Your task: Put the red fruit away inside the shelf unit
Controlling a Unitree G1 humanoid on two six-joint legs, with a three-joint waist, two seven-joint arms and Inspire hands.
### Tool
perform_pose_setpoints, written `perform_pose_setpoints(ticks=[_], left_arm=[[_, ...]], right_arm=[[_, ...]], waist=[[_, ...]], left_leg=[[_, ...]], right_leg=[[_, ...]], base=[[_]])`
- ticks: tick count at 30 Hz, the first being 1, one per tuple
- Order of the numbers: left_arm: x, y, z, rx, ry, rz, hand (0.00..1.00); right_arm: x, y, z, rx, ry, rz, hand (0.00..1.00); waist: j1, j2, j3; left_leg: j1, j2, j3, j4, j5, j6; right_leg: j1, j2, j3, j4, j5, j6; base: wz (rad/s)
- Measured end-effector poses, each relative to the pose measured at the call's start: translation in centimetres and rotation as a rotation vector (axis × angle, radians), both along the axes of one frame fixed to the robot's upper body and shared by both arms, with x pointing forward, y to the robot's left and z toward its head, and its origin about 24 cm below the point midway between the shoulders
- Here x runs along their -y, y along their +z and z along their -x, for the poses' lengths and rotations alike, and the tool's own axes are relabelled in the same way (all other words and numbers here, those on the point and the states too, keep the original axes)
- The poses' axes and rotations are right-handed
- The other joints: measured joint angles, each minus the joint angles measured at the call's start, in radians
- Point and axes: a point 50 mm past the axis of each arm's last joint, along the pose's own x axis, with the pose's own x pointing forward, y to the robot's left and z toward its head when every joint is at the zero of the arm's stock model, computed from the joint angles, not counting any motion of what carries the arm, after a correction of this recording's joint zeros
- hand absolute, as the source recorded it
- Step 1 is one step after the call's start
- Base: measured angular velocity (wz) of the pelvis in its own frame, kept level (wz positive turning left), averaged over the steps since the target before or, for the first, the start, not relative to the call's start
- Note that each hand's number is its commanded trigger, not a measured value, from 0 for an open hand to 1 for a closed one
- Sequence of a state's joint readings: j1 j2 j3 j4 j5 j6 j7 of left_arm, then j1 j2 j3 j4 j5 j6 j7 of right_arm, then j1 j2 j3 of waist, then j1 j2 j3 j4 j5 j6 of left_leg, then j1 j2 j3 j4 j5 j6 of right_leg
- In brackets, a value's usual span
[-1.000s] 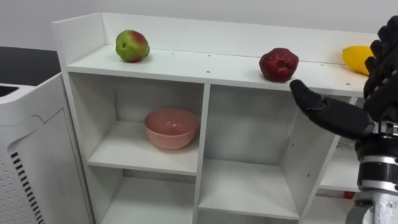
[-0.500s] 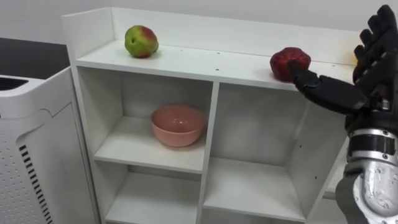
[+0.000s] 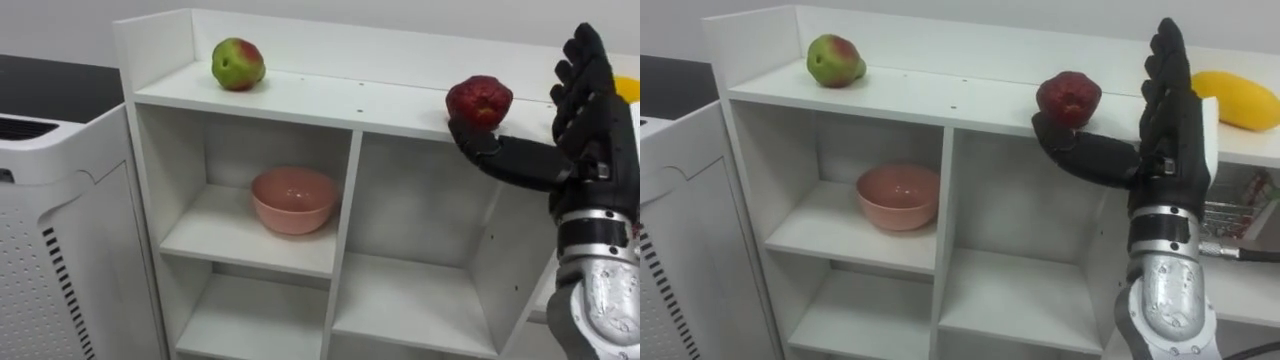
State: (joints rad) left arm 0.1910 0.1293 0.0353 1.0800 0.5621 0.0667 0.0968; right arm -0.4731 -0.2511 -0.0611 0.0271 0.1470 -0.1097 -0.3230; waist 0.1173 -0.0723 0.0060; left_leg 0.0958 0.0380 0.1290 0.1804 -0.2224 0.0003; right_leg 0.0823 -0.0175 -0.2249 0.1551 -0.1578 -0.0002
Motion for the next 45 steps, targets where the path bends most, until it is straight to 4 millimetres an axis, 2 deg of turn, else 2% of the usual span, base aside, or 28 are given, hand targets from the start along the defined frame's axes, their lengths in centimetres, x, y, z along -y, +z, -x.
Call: perform_pose_setpoints(ticks=[8, 15, 21, 22, 24, 25, 26, 28, 45], left_arm=[[-0.1, 0.0, 0.1, -0.019, -0.001, 0.013, 0.00], [-0.3, 0.0, 0.2, -0.036, -0.002, 0.022, 0.00], [-0.6, 0.1, 0.1, -0.037, -0.004, 0.019, 0.00], [-0.6, 0.1, 0.0, -0.038, -0.005, 0.021, 0.00], [-0.6, 0.1, 0.1, -0.042, -0.005, 0.027, 0.00], [-0.6, 0.1, 0.1, -0.043, -0.005, 0.027, 0.00], [-0.6, 0.1, 0.1, -0.042, -0.005, 0.027, 0.00], [-0.6, 0.1, 0.0, -0.041, -0.005, 0.027, 0.00], [-0.5, 0.1, 0.0, -0.042, -0.004, 0.027, 0.00]], right_arm=[[0.5, -0.3, -0.3, -0.030, -0.001, 0.042, 0.00], [0.4, -0.8, -0.5, -0.064, 0.005, 0.046, 0.00], [0.3, -0.9, -0.6, -0.078, 0.022, 0.058, 0.00], [0.3, -0.9, -0.6, -0.078, 0.022, 0.058, 0.07], [0.2, -0.9, -0.6, -0.079, 0.029, 0.062, 0.49], [0.2, -0.9, -0.6, -0.080, 0.030, 0.062, 0.58], [0.2, -0.9, -0.6, -0.079, 0.030, 0.063, 0.77], [0.2, -1.0, -0.6, -0.080, 0.030, 0.063, 1.00], [0.5, -0.4, -1.2, -0.086, 0.032, 0.108, 1.00]], waist=[[0.000, -0.004, -0.0001], [-0.001, -0.019, -0.0013], [-0.002, -0.019, -0.0014], [-0.002, -0.019, -0.0013], [-0.001, -0.018, -0.0006], [-0.001, -0.018, -0.0004], [-0.001, -0.017, -0.0003], [-0.001, -0.017, 0.0000], [0.000, -0.011, -0.0007]], left_leg=[[-0.002, 0.001, 0.000, 0.009, 0.000, 0.000], [-0.005, 0.001, 0.000, 0.016, 0.000, 0.000], [-0.013, 0.001, -0.012, 0.019, 0.000, 0.000], [-0.014, 0.001, -0.013, 0.019, 0.000, 0.000], [-0.015, 0.001, -0.013, 0.019, 0.000, 0.000], [-0.016, 0.000, -0.014, 0.019, 0.000, 0.000], [-0.016, 0.000, -0.015, 0.019, 0.000, 0.000], [-0.015, -0.002, -0.015, 0.018, 0.000, 0.000], [-0.014, -0.002, -0.017, 0.021, 0.000, 0.000]], right_leg=[[-0.001, -0.001, -0.003, 0.008, 0.000, -0.001], [-0.002, -0.002, -0.004, 0.015, 0.001, -0.001], [0.001, -0.007, -0.028, 0.015, 0.001, -0.001], [0.000, -0.008, -0.027, 0.015, 0.001, -0.001], [-0.001, -0.008, -0.027, 0.015, 0.001, -0.001], [-0.001, -0.007, -0.027, 0.015, 0.001, -0.001], [-0.001, -0.007, -0.027, 0.015, 0.001, -0.001], [-0.002, -0.007, -0.027, 0.015, 0.001, -0.001], [0.000, -0.008, -0.025, 0.015, 0.001, -0.001]], base=[[0.00], [0.00], [0.06], [0.04], [0.00], [0.00], [0.00], [0.00], [0.00]])
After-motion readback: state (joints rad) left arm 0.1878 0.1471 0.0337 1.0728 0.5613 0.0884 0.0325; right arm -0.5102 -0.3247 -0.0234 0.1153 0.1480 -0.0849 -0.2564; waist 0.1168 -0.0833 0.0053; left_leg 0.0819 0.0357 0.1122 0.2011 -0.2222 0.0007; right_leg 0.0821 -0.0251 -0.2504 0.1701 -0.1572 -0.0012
